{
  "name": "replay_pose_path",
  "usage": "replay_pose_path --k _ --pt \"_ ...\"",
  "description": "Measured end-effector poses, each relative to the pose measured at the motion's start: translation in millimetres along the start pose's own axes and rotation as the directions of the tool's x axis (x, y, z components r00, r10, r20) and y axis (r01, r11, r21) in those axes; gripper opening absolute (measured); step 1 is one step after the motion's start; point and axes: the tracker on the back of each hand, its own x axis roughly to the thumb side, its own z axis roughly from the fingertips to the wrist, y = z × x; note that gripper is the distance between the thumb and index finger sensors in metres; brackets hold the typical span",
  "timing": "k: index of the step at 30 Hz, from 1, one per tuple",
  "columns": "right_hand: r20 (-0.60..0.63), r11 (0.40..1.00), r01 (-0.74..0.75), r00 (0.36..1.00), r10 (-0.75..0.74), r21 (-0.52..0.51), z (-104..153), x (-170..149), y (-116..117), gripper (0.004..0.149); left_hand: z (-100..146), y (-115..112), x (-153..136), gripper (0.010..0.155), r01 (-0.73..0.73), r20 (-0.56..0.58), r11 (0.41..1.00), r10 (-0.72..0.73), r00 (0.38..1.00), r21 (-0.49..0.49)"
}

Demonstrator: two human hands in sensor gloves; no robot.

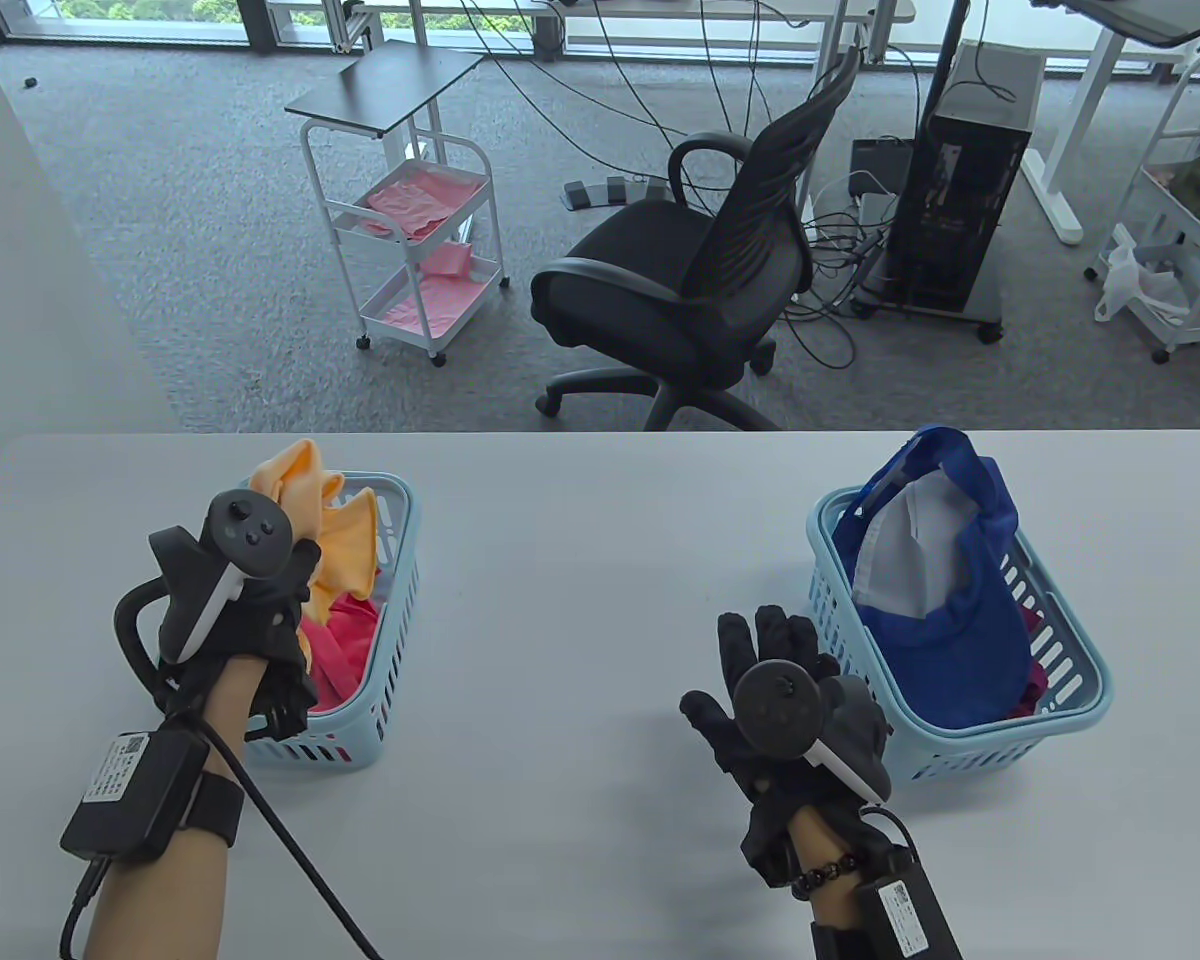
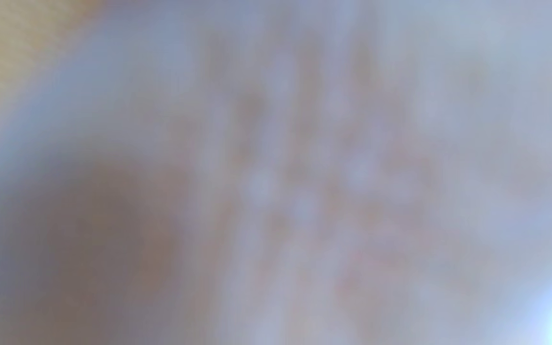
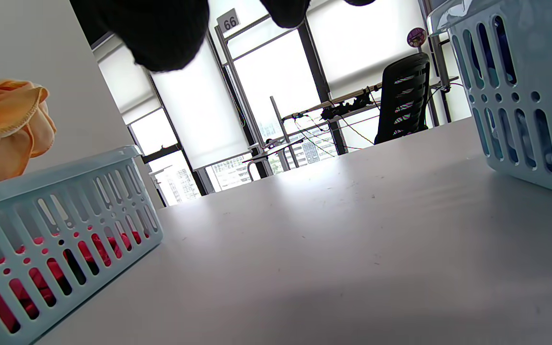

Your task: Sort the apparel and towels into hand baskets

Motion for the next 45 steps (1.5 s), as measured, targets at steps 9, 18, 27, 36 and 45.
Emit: replay_pose_path --k 9,18,27,36,45 --pt "-0.005 1.0 0.0 1.0 0.0 0.002 -0.1 -1.0 -0.6 0.082 -3.5 -10.0 -0.1 0.079 0.003 -0.003 0.999 -0.003 1.0 -0.037" --pt "-0.006 1.0 -0.003 1.0 0.003 0.007 -0.3 -0.6 -0.4 0.081 7.6 -3.7 11.7 0.079 -0.011 0.066 1.0 0.011 0.998 0.0" --pt "-0.004 1.0 -0.005 1.0 0.005 0.012 -0.3 0.0 0.4 0.082 33.8 3.9 46.8 0.083 0.047 0.214 0.994 -0.067 0.975 0.098" --pt "0.006 1.0 0.005 1.0 -0.006 0.016 -0.7 0.9 1.0 0.082 78.8 1.1 78.9 0.091 0.145 0.39 0.963 -0.226 0.893 0.227" --pt "0.04 1.0 -0.001 0.999 0.001 -0.008 1.0 9.1 1.5 0.085 133.5 -54.1 100.3 0.089 0.181 0.516 0.925 -0.34 0.786 0.334"
